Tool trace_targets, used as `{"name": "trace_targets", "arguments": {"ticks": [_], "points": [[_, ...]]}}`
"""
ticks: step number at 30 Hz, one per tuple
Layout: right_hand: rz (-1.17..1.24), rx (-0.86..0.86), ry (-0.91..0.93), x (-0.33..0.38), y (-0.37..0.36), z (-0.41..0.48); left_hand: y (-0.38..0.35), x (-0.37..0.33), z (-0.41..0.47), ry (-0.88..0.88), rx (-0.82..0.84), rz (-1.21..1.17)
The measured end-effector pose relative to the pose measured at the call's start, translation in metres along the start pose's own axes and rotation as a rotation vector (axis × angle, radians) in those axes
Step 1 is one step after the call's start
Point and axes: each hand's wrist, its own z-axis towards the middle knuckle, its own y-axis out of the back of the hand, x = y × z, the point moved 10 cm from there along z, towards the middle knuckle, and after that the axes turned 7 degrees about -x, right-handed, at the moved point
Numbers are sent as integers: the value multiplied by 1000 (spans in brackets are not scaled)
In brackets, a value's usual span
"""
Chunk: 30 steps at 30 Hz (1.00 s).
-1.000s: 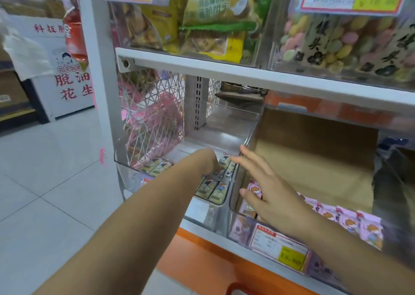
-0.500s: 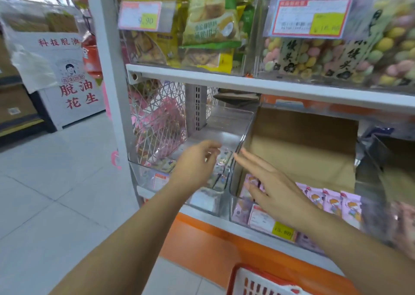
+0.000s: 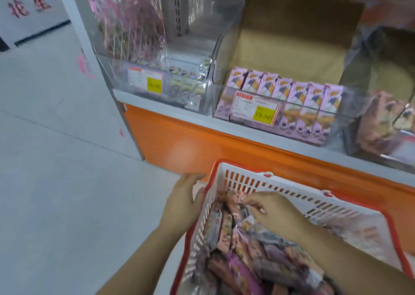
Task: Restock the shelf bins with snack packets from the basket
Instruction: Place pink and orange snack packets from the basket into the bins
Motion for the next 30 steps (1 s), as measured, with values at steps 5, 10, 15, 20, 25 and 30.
{"name": "trace_targets", "arguments": {"ticks": [5, 10, 15, 20, 25, 30], "points": [[11, 247, -53, -12, -67, 4, -29, 28, -16, 164, 42, -69], [176, 266, -140, -5, -99, 33, -22, 35, -17, 214, -26, -44], [321, 184, -322, -15, -125, 52, -22, 34, -17, 220, -21, -4], [401, 136, -408, -19, -133, 55, -23, 34, -17, 237, 4, 2], [595, 209, -528, -31, -128, 54, -24, 32, -17, 247, 26, 14], [725, 167, -468, -10, -67, 41, -26, 29, -17, 236, 55, 70]]}}
